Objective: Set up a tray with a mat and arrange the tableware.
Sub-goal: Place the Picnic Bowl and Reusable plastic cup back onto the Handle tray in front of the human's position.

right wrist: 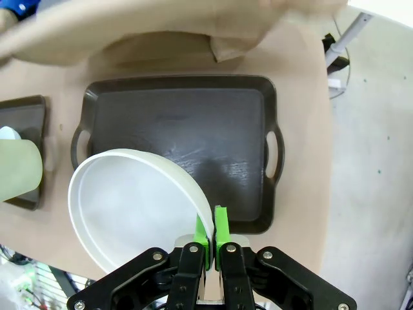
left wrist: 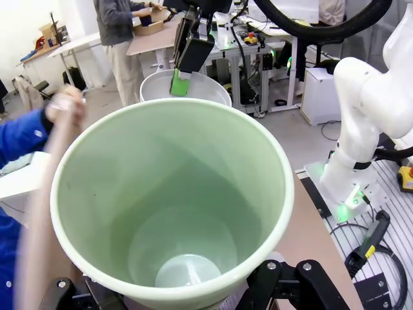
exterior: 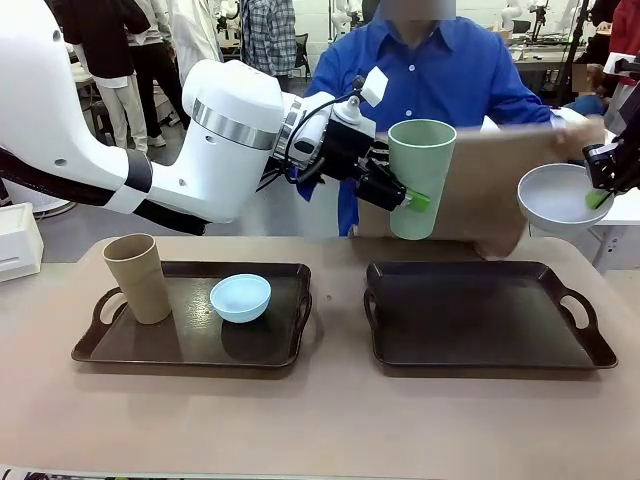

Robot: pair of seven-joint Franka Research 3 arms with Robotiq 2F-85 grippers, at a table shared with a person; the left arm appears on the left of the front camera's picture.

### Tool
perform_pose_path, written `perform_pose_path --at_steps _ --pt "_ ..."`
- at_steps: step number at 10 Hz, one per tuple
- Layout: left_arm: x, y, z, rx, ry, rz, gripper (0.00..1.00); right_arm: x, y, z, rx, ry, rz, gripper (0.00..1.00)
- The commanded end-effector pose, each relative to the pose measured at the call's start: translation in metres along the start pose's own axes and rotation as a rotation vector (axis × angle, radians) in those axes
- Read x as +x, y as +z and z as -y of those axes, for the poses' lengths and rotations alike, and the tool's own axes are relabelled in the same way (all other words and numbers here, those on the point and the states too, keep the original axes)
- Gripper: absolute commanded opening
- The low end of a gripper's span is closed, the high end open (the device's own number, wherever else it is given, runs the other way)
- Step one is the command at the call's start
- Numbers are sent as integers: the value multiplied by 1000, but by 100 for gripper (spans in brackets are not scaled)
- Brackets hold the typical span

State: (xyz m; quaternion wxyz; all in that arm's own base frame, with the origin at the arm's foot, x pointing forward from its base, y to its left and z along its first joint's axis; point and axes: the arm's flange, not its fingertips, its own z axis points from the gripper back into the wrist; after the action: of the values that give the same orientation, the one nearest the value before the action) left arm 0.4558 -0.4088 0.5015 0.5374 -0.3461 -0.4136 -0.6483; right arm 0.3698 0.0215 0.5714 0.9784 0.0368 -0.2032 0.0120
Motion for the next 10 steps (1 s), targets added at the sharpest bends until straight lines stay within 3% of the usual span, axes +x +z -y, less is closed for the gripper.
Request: perform_pose_path --at_steps 1,10 --pt "2 2 -1 -9 -4 8 0 1 -1 0 -1 6 3 0" --pt "2 2 -1 -9 -4 8 0 1 -1 0 -1 6 3 0"
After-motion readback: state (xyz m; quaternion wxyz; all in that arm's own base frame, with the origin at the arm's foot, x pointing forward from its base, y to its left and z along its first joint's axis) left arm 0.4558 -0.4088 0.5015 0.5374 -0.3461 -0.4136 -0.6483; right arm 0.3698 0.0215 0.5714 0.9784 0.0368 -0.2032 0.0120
